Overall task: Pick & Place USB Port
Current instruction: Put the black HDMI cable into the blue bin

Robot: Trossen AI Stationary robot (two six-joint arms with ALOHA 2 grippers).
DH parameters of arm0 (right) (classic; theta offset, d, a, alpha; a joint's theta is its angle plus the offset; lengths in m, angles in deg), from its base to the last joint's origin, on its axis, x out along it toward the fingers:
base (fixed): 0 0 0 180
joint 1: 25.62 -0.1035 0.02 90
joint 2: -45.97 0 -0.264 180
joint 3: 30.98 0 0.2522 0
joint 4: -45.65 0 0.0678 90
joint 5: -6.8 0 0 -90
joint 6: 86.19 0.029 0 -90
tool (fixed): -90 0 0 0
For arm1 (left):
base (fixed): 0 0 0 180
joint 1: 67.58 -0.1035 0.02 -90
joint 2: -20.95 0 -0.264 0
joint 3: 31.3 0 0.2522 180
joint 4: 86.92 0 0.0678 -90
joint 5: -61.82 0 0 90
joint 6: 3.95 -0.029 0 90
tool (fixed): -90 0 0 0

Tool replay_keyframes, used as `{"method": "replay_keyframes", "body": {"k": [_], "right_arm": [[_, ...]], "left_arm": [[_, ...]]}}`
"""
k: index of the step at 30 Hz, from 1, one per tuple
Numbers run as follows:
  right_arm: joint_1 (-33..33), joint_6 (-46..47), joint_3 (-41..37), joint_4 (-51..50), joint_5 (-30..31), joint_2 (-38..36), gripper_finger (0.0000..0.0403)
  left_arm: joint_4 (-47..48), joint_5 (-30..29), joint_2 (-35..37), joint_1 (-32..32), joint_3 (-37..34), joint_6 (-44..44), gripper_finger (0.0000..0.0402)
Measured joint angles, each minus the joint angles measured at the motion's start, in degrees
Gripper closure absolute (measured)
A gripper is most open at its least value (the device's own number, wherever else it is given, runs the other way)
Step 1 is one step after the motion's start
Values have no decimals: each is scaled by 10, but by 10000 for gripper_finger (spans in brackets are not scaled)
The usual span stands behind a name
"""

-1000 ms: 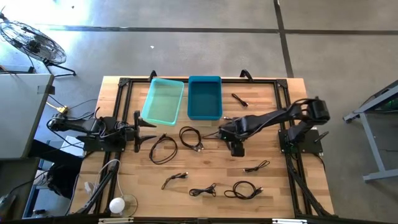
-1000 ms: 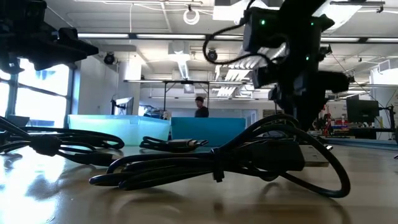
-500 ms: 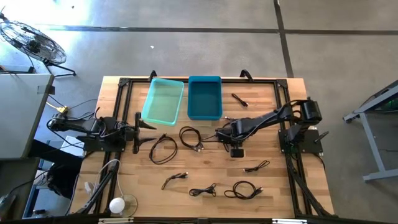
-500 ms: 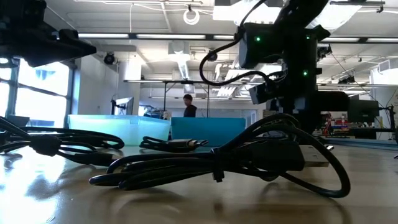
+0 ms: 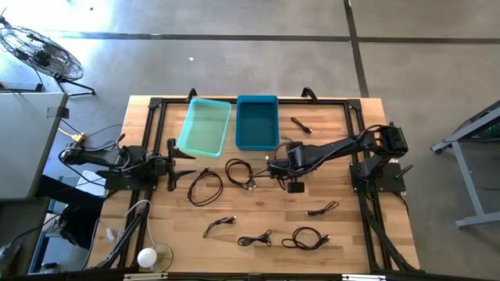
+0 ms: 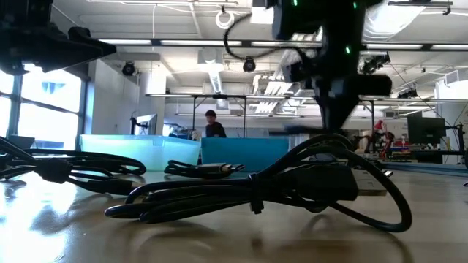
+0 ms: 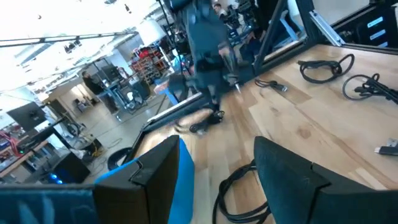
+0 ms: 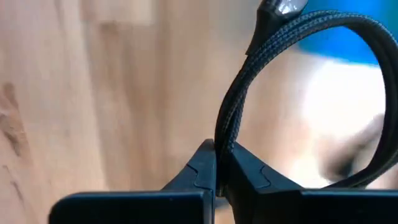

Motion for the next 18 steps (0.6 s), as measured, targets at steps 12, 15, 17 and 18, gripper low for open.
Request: {"method": "replay_keyframes", "body": {"k": [12,15,17,18], "right_arm": [[52,-130,217,69,155,-2,393],[91,-141,220,111,97,-2,393],[121,-126,220,118,53,-2,393],[136,-114,220,118,34,-1,393]], "left_arm": [[-18,-26,0,0,1,-1,199],[-19,-30,0,0,1,7,199],[-18,-31,0,0,1,14,199],[-17,-30,0,0,1,14,199]]}}
